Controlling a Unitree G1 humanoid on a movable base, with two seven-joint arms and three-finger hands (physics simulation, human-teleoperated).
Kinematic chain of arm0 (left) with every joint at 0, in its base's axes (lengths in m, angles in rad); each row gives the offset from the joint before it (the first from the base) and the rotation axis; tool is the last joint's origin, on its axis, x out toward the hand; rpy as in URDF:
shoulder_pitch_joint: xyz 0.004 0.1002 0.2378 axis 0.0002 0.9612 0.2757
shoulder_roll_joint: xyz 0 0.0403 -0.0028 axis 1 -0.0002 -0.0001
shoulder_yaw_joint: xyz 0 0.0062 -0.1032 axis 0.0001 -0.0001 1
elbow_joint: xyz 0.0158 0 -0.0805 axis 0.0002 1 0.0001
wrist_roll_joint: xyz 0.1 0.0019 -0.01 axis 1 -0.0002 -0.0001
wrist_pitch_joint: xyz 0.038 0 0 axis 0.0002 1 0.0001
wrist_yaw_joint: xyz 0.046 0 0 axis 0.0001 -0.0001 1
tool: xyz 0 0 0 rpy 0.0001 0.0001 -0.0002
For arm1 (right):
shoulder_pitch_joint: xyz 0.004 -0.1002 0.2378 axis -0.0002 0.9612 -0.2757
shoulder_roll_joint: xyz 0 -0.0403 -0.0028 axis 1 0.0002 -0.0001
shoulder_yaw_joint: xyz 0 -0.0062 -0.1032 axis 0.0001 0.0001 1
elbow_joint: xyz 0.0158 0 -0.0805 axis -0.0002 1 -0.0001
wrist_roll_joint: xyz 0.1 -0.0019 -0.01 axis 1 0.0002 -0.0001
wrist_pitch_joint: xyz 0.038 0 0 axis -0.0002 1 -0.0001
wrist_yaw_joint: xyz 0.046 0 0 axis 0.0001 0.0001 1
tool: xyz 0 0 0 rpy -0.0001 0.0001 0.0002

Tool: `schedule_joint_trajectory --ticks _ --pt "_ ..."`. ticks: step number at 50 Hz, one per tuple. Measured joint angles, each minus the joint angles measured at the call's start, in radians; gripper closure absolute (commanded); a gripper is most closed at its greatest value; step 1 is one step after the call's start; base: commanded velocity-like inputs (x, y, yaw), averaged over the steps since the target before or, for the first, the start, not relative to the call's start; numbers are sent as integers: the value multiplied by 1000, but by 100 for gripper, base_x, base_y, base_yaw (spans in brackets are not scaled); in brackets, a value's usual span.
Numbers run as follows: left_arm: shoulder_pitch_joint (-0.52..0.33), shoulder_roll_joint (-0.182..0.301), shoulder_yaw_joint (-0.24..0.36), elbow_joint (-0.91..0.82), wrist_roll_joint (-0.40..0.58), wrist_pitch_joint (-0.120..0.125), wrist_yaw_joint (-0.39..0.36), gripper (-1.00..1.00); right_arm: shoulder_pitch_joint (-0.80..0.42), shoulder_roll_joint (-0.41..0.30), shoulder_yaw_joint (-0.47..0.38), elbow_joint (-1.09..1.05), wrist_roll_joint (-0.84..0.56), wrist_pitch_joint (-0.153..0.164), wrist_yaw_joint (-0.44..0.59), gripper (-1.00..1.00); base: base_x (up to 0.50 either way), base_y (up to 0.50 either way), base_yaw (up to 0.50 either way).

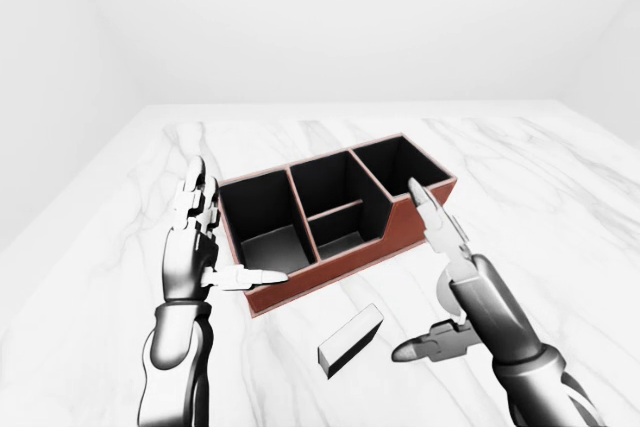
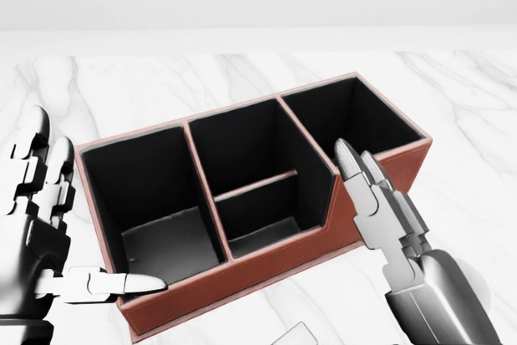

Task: Pick up the book and place it in the front compartment of the caddy.

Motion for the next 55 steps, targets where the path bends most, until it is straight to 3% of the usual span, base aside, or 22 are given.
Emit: schedule_joint_trajectory --ticks 4,55 --pt "0 0 0 -2 0 0 0 -100 6 -2 7 9 -13 -17 -10 -100 0 0 0" --pt "-2 0 0 5 -1 0 0 -100 27 -46 89 181 -159 -17 -140 -100 0 0 0"
